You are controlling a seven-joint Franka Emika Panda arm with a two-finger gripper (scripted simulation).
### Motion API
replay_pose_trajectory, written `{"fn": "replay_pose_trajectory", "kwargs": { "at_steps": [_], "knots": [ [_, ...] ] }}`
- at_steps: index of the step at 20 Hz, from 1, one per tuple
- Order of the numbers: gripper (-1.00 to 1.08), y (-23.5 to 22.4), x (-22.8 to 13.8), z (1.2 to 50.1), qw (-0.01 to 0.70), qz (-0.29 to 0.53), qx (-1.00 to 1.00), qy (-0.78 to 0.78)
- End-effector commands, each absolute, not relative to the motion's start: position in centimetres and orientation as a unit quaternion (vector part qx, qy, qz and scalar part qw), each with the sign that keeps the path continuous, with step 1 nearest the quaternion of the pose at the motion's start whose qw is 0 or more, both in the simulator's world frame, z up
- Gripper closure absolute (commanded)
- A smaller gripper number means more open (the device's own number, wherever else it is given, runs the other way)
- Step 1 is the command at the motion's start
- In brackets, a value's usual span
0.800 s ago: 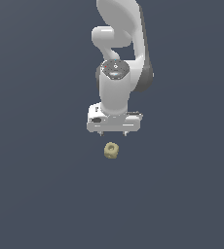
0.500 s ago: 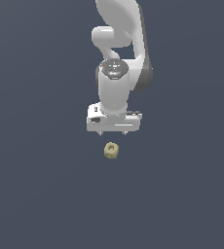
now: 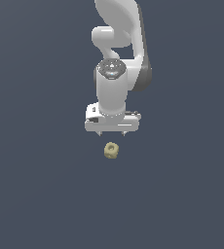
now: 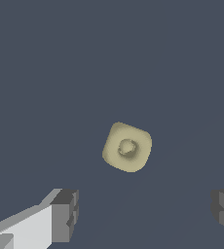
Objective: Pick up the object and move it to a goal position.
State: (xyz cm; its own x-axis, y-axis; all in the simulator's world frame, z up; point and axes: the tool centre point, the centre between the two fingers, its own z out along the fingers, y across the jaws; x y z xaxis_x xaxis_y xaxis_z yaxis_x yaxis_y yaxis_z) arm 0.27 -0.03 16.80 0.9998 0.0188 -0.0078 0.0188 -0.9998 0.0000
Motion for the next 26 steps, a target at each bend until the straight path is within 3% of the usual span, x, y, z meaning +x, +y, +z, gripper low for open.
{"fn": "replay_pose_trajectory", "kwargs": {
  "at_steps": [1,26],
  "knots": [
    [-0.92,0.0,0.3,16.5,0.000,-0.004,1.000,0.002],
    [-0.92,-0.2,1.4,9.0,0.000,0.000,0.986,-0.168]
  ]
}}
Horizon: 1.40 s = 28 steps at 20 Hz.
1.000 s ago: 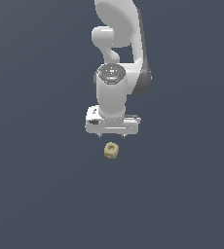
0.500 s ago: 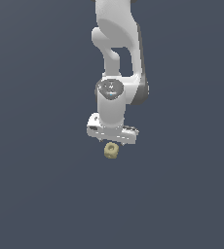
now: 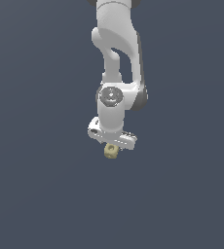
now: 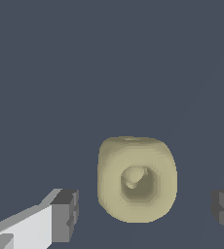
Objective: Pick up the object and move it to a goal position.
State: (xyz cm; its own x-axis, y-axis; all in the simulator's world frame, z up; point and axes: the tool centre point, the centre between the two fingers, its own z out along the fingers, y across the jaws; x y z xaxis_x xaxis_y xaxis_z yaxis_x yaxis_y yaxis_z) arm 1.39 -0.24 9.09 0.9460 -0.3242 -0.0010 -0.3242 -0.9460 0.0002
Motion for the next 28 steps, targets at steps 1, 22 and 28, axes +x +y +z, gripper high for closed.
{"fn": "replay_pose_trajectory", "kwargs": {
  "at_steps": [1,22,28],
  "knots": [
    [-0.92,-0.2,1.4,9.0,0.000,0.000,-0.986,0.168],
    [1.08,-0.3,1.4,3.9,0.000,0.000,-0.986,0.168],
    [1.08,-0.3,1.4,3.9,0.000,0.000,-0.986,0.168]
  ]
}}
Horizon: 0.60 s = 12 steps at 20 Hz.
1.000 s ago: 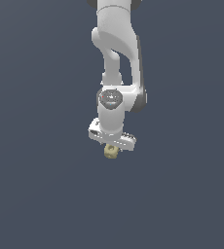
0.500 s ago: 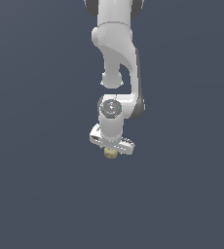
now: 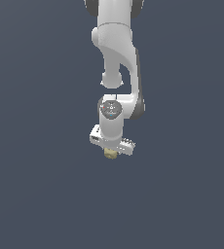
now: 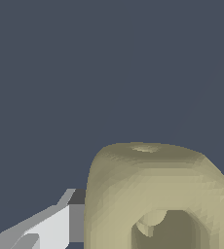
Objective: Pick up the object and move it to a goal position.
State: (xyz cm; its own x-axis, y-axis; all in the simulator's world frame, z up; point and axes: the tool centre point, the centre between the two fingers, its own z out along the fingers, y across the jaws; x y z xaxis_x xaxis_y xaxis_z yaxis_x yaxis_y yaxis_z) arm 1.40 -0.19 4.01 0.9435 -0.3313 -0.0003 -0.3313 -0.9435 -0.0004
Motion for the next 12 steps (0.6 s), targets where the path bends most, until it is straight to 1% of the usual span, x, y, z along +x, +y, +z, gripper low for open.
{"fn": "replay_pose_trajectory", "kwargs": {
  "at_steps": [1,7,12],
  "knots": [
    [1.08,-0.3,1.4,3.9,0.000,0.000,-0.986,0.168],
    [1.08,0.8,1.6,4.4,0.000,0.000,-0.986,0.168],
    [1.08,3.7,2.2,5.7,0.000,0.000,-0.986,0.168]
  ]
}}
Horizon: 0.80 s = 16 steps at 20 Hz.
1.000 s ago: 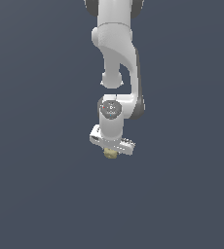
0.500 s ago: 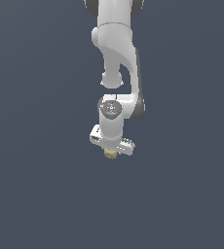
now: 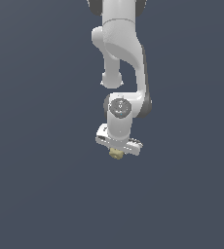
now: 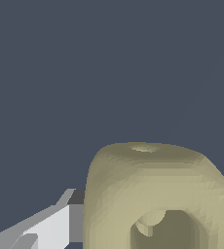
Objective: Pick up the object and move it to a goal position.
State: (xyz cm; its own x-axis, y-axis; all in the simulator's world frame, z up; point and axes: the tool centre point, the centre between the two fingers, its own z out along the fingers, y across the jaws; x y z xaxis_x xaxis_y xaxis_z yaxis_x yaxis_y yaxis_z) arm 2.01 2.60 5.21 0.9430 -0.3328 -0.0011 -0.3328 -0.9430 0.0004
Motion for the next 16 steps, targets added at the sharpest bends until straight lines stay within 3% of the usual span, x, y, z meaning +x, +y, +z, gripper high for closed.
{"fn": "replay_pose_trajectory", "kwargs": {
  "at_steps": [1,16],
  "knots": [
    [1.08,4.5,2.4,6.0,0.000,0.000,0.986,-0.168],
    [1.08,19.1,6.0,12.4,0.000,0.000,0.986,-0.168]
  ]
}}
